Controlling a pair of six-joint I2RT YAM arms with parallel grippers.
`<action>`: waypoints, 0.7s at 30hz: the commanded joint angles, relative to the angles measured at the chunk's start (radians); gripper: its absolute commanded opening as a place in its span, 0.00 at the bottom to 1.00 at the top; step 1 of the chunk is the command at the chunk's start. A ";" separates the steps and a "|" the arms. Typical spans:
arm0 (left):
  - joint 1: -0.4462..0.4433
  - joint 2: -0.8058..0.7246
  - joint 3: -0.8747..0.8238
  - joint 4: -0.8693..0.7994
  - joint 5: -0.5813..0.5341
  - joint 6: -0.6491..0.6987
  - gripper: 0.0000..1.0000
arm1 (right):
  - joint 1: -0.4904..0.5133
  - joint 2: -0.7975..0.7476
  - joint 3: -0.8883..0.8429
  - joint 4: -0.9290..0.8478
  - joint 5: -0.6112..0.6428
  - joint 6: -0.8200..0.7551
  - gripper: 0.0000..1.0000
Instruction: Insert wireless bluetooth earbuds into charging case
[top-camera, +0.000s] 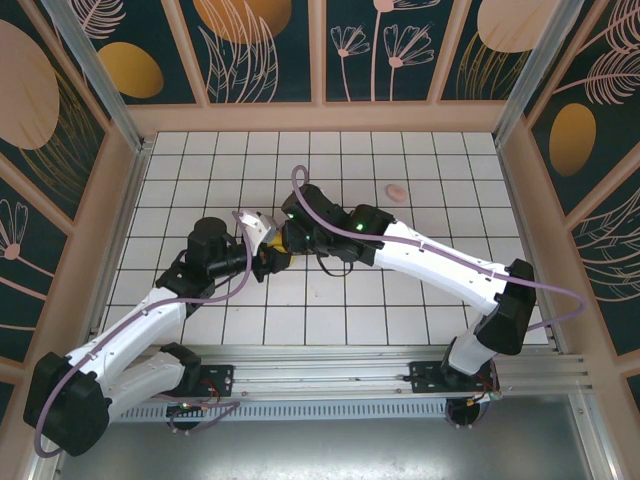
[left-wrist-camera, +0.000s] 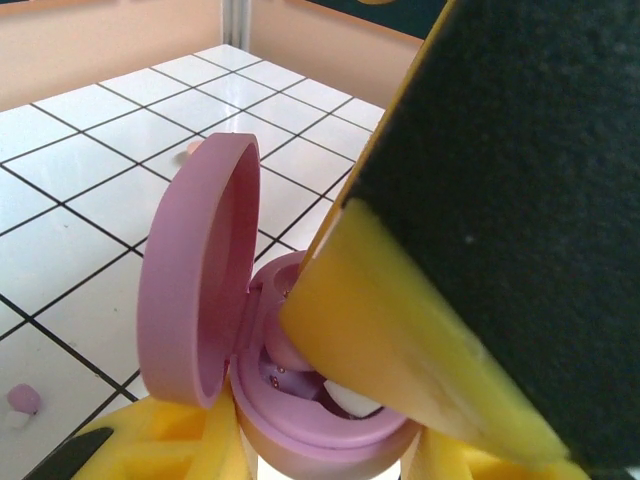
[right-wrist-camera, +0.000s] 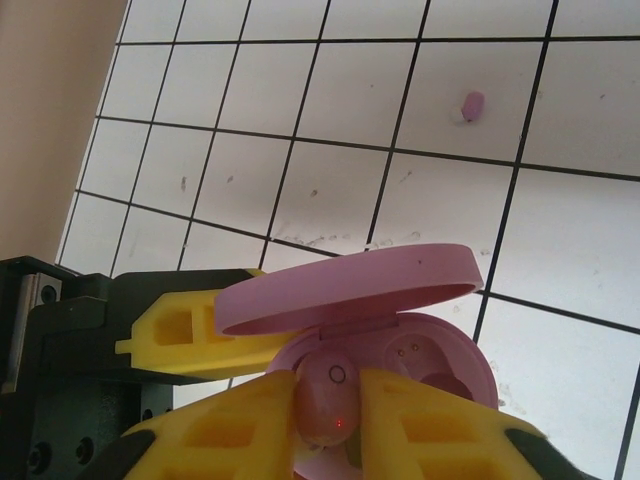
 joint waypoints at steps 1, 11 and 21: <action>-0.005 -0.009 0.027 0.047 0.013 -0.006 0.00 | 0.007 0.019 0.031 -0.028 -0.001 -0.024 0.26; -0.006 -0.006 0.027 0.048 0.010 -0.008 0.00 | 0.006 -0.055 -0.023 0.041 -0.073 0.047 0.33; -0.005 -0.027 0.014 0.048 -0.007 -0.016 0.00 | 0.002 -0.142 -0.041 0.090 -0.070 0.080 0.31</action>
